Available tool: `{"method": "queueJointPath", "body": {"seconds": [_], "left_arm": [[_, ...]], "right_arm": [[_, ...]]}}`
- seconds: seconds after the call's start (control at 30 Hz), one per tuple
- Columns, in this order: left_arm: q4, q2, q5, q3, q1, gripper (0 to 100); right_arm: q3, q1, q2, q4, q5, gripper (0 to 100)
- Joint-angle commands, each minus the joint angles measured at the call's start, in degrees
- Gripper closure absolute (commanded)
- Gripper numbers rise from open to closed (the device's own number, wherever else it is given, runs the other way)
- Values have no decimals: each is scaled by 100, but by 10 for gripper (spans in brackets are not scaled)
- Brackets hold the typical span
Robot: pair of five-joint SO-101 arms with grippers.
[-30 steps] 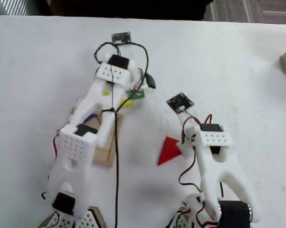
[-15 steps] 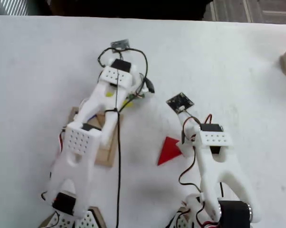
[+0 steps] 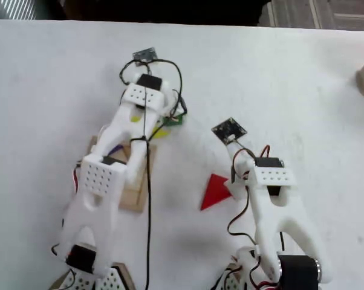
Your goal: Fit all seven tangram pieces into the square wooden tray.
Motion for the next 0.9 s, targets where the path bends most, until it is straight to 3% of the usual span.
{"method": "queueJointPath", "body": {"seconds": [0.0, 0.2, 0.5, 0.73, 0.87], "left_arm": [[-369, -75, -422, -237, -66, 753], [-369, 127, -536, -281, 13, 693], [-246, 171, -536, -281, 31, 696], [-246, 180, -580, -273, -40, 820], [-246, 180, -580, -264, -75, 838]], "right_arm": [[9, -66, -171, 145, 79, 981], [9, -66, -163, 154, 70, 981], [9, -66, -163, 163, 53, 981], [9, -66, -180, 259, 70, 981], [9, -66, -180, 259, 70, 981]]}}
